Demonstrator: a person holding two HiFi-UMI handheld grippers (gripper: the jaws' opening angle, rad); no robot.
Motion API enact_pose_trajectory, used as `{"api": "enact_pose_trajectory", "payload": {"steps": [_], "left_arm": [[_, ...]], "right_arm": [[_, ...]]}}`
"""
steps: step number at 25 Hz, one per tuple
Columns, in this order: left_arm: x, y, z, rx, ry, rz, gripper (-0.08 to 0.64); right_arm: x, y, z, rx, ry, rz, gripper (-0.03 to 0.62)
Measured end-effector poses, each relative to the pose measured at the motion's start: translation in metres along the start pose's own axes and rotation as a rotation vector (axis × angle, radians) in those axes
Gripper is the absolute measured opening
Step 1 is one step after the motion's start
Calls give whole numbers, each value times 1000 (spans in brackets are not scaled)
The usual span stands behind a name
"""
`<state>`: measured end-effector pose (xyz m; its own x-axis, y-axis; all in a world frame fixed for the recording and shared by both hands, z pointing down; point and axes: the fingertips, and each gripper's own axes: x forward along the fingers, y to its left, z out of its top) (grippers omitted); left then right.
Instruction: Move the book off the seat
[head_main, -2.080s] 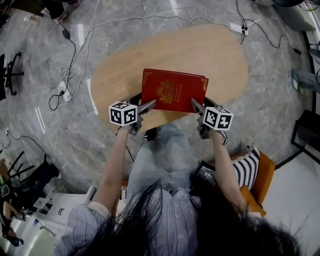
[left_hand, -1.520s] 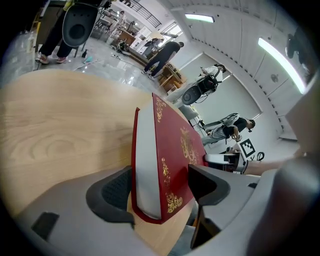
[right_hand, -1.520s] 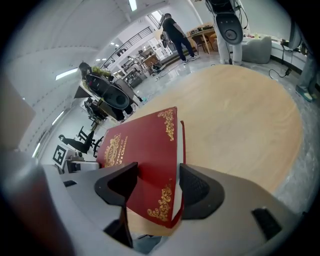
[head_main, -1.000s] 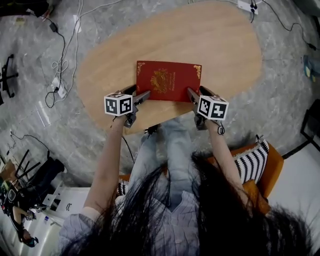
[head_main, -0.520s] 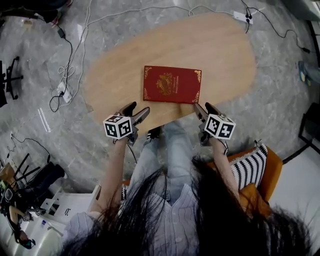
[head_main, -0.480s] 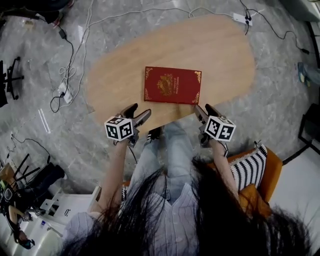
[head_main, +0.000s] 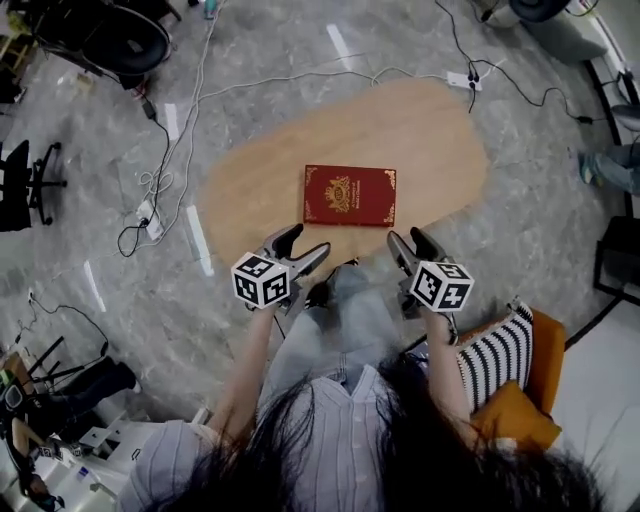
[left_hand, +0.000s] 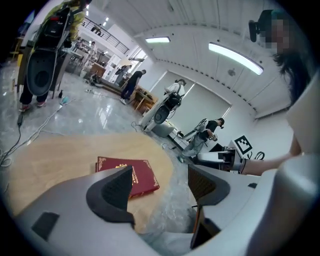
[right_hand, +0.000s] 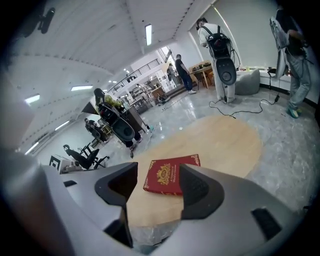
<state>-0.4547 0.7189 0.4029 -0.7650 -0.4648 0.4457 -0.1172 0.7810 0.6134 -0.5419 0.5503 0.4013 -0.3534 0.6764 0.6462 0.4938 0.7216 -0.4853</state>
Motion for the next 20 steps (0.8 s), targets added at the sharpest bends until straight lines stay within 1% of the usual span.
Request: {"api": "enact_pose_trajectory", "payload": {"steps": [5,9,12,15,18,20], "left_arm": [[-29,-34,28,94,-38,-29,359],[-54,-52,36,142,-62,-33,357],[-74,-68,28,151,-60,-53,359],[-91,-87,17,167,-48,-95,353],[-99,-103,10,187,-51,-150,319],[-102,-113,4,198,-53,-187,279]], "right_arm": [[-42,23,9,-4,-75,0,265],[-70,32,13,-18,-130,-21,219],[-95,46,12,-19,-185,-22,192],[-123,60,11,-53,-237,-35,173],[-148,63,7,-88,-290,-73,145],[-164,61,-1,-77,-322,-104,124]]}}
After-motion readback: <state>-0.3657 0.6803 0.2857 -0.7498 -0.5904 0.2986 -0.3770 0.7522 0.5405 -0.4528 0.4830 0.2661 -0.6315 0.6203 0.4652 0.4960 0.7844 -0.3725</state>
